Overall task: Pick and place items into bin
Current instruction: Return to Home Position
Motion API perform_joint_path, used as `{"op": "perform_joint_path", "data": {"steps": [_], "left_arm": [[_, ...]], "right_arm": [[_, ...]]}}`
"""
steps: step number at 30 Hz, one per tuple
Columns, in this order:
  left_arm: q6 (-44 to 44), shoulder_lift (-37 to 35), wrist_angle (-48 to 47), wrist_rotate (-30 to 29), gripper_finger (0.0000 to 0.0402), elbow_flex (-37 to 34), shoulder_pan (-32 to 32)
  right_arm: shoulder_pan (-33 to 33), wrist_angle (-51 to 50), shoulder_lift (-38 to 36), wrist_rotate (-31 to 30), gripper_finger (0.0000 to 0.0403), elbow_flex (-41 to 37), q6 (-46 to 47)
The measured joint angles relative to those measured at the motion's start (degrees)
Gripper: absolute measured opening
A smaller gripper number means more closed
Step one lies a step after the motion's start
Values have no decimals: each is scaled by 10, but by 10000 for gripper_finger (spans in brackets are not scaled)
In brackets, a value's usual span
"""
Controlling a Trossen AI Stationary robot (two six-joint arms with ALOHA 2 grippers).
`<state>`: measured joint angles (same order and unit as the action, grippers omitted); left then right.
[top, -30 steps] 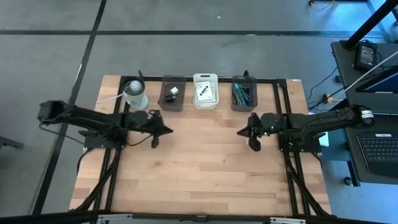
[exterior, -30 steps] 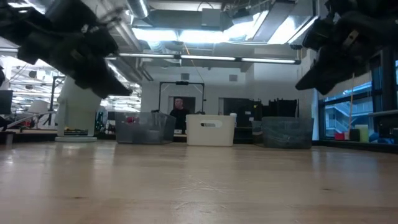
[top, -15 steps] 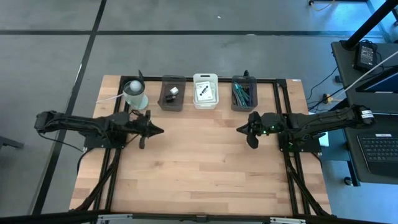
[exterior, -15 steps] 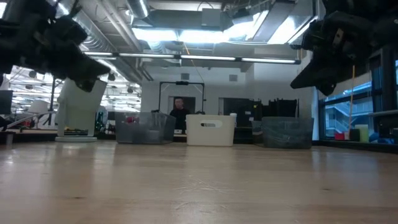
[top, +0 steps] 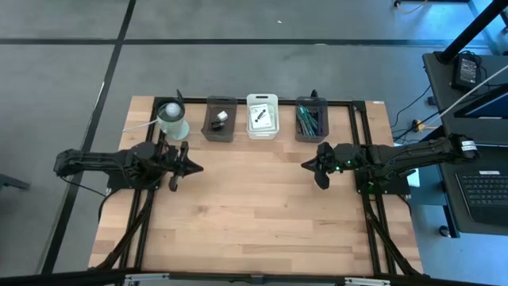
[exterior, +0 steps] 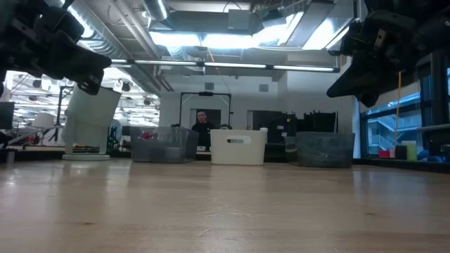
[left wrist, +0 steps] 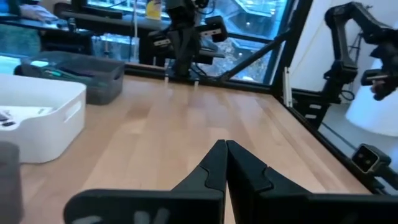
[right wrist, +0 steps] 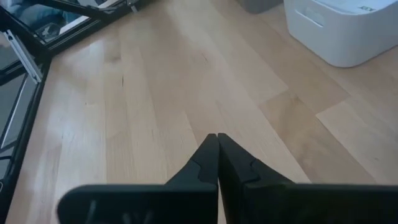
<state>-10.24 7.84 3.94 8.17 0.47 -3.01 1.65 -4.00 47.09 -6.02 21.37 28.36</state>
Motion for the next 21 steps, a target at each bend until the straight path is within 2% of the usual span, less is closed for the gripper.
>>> {"op": "perform_joint_path", "data": {"steps": [10, 21], "left_arm": [[15, -44, -24, -31, 2, 0, -1], [-9, -78, -29, -32, 2, 2, -1]], "right_arm": [[0, 2, 0, 0, 0, 0, 4], [0, 78, 0, 0, 0, 0, -3]]}}
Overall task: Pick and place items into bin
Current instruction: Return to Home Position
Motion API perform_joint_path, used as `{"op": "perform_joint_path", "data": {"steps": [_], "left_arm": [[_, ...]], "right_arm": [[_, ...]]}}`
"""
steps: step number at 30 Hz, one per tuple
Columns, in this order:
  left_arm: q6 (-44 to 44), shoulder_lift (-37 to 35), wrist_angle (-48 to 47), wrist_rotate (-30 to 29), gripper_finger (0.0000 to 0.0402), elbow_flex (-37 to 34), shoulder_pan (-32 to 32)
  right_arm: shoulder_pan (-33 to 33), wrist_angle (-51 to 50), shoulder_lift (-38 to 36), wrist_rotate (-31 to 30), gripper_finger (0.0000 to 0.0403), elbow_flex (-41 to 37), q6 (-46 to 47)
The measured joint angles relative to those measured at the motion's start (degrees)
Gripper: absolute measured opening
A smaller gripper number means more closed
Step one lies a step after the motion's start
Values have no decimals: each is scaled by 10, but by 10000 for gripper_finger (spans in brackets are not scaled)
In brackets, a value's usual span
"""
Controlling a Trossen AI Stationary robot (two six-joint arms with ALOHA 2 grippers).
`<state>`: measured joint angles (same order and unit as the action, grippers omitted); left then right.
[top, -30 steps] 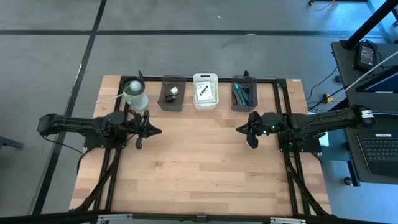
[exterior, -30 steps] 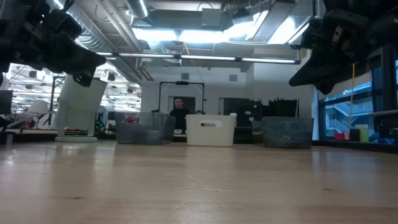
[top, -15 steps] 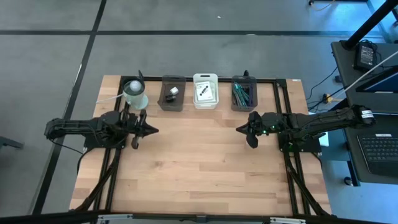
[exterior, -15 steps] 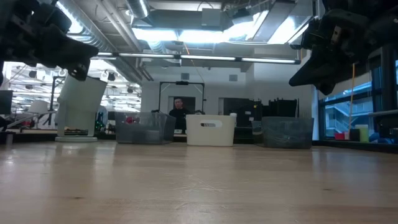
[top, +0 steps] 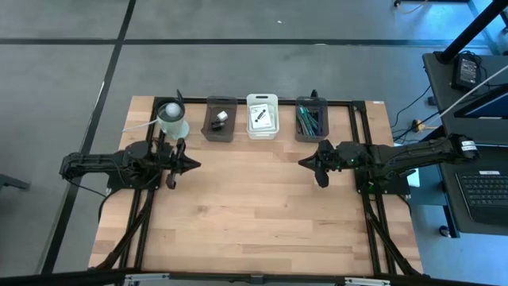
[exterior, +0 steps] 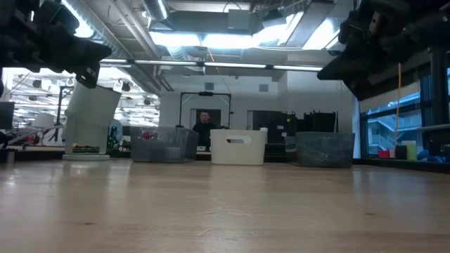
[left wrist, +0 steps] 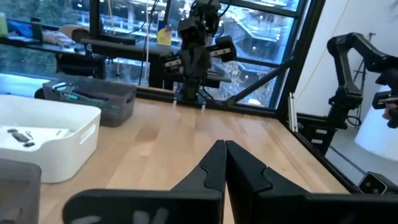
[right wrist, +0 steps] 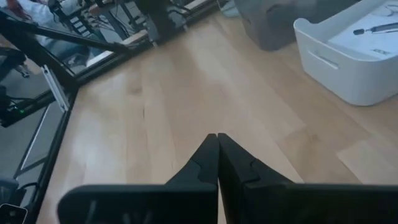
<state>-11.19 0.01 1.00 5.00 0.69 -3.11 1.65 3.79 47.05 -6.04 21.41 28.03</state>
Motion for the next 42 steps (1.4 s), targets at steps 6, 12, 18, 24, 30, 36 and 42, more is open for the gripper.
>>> {"op": "perform_joint_path", "data": {"steps": [6, 12, 18, 24, 30, 36, 42], "left_arm": [[4, 6, 0, -1, 2, 0, 0], [4, 6, 2, -6, 2, 0, 0], [4, 6, 3, -6, 2, 0, 0], [4, 6, 4, -6, 2, 0, 0], [4, 6, 5, -6, 2, 0, 0], [4, 6, 5, -6, 3, 0, 0], [4, 6, 5, -6, 4, 0, 0]], "right_arm": [[0, 3, 0, 0, 0, 0, 0], [0, 3, 0, 0, 0, 0, -34], [0, 31, 0, -19, 0, -19, -102], [4, 124, -19, 5, 0, -90, -107], [4, 139, -121, 54, 0, -134, -150], [4, 136, -244, 73, 0, -161, -198], [3, 174, -340, 73, 0, -201, -207]]}}
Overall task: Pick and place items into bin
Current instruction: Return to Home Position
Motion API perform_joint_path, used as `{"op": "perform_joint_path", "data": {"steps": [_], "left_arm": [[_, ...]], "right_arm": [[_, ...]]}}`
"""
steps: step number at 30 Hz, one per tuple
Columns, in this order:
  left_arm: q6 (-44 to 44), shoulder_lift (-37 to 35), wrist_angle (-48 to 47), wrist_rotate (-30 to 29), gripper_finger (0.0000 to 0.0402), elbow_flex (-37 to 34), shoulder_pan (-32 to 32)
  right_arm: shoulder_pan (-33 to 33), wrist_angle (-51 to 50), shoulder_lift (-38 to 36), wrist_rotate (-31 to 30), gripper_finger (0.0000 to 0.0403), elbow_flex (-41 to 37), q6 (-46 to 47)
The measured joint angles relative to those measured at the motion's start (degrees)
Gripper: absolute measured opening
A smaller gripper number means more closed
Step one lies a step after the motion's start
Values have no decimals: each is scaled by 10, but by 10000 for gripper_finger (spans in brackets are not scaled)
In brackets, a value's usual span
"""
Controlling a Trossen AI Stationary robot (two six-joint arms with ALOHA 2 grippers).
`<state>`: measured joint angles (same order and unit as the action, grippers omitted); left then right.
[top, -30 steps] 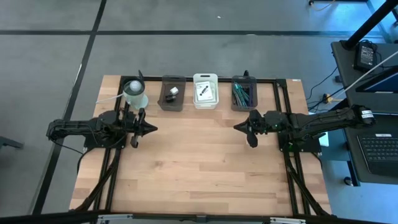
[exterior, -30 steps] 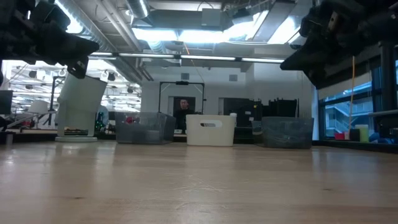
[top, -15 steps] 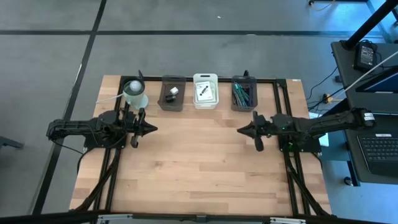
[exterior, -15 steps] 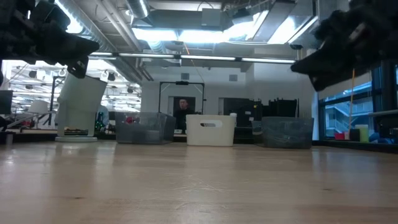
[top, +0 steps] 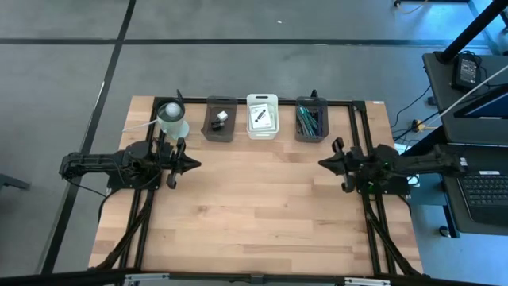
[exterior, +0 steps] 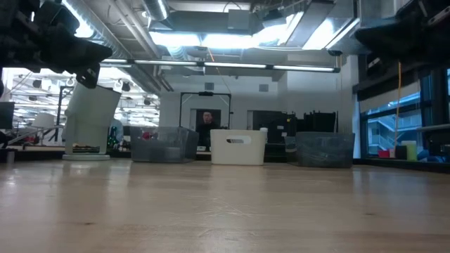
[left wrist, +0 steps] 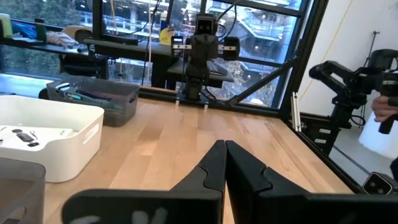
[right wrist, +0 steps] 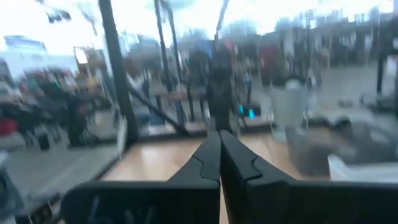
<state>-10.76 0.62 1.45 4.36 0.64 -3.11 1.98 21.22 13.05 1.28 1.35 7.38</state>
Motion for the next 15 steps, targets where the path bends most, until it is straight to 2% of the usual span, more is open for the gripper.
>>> {"op": "perform_joint_path", "data": {"steps": [4, 8, 15], "left_arm": [[0, 0, 0, 0, 4, 0, 0], [0, 0, 0, 0, 4, 0, 0], [0, 0, 0, 0, 2, 0, 0]], "right_arm": [[0, 4, -66, 13, 0, -9, -5], [0, -73, -125, 4, 0, -9, -16], [0, -175, -130, -1, 0, -9, -23]]}}
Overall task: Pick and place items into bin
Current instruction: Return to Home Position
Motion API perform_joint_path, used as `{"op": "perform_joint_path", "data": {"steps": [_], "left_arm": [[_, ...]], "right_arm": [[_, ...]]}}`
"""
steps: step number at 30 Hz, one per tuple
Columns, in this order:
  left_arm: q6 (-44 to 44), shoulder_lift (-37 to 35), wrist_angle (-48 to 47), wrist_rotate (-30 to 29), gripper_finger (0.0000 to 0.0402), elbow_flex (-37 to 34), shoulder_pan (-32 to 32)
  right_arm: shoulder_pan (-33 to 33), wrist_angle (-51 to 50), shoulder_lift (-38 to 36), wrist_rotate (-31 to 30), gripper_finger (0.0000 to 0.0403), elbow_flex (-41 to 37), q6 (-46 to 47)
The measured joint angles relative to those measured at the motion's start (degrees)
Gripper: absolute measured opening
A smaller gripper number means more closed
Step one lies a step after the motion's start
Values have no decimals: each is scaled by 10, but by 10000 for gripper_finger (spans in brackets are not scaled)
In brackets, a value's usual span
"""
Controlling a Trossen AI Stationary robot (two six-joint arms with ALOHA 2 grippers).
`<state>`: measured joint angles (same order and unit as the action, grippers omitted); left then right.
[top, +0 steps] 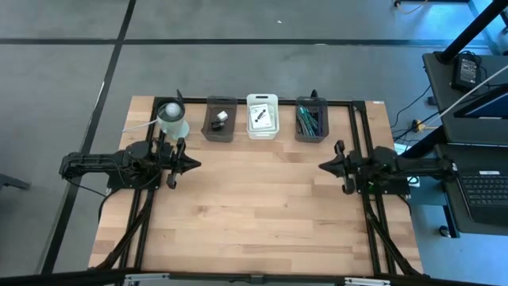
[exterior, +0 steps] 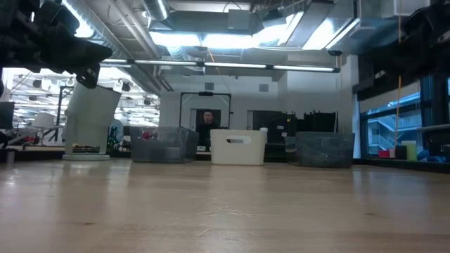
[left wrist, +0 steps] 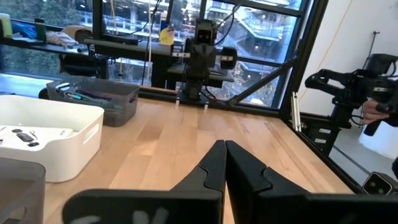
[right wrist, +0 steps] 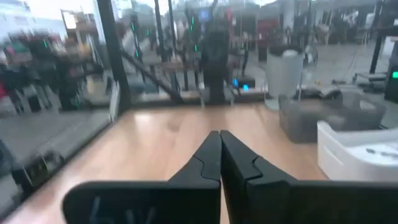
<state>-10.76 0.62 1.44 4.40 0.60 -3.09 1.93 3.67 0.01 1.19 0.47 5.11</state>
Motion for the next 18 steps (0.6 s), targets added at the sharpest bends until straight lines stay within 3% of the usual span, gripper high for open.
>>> {"op": "perform_joint_path", "data": {"steps": [18], "left_arm": [[0, 0, 0, 1, 6, 0, 0]], "right_arm": [[0, -28, 9, 0, 25, 0, -9]]}}
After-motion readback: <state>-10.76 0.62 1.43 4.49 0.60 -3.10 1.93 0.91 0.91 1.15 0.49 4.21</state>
